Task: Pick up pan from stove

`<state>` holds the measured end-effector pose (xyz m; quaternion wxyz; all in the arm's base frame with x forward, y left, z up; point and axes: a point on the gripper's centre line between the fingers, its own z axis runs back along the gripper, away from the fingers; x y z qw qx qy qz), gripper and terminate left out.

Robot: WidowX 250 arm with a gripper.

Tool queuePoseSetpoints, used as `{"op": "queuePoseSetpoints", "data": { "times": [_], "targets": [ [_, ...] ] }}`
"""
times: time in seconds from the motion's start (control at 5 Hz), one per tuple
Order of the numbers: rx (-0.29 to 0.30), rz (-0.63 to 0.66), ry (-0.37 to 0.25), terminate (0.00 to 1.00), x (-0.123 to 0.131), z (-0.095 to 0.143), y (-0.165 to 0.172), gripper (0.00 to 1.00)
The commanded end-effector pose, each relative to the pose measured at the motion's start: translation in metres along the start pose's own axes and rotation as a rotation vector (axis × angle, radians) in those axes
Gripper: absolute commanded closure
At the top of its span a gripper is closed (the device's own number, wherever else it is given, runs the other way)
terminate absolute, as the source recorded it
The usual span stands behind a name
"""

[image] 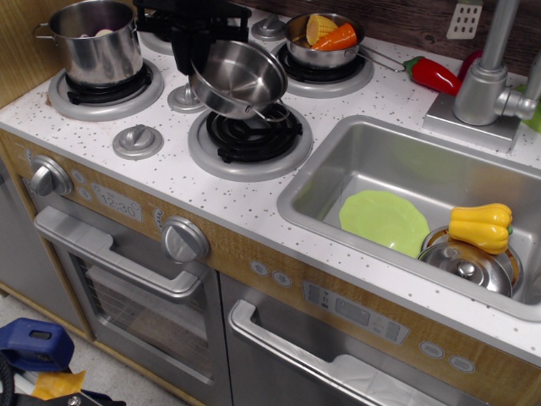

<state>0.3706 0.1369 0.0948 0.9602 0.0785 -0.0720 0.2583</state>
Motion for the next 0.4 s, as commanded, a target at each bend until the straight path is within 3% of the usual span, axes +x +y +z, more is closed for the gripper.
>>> {"op": "queuePoseSetpoints", "data": {
  "times": [0.0, 0.2],
  "targets": [
    [-0.066, 0.028, -0.129, 0.00, 0.0159, 0.0543, 0.0064, 1.00],
    [-0.095, 0.023, -0.151, 1.00, 0.0142, 0.0580, 0.0032, 1.00]
  ]
}}
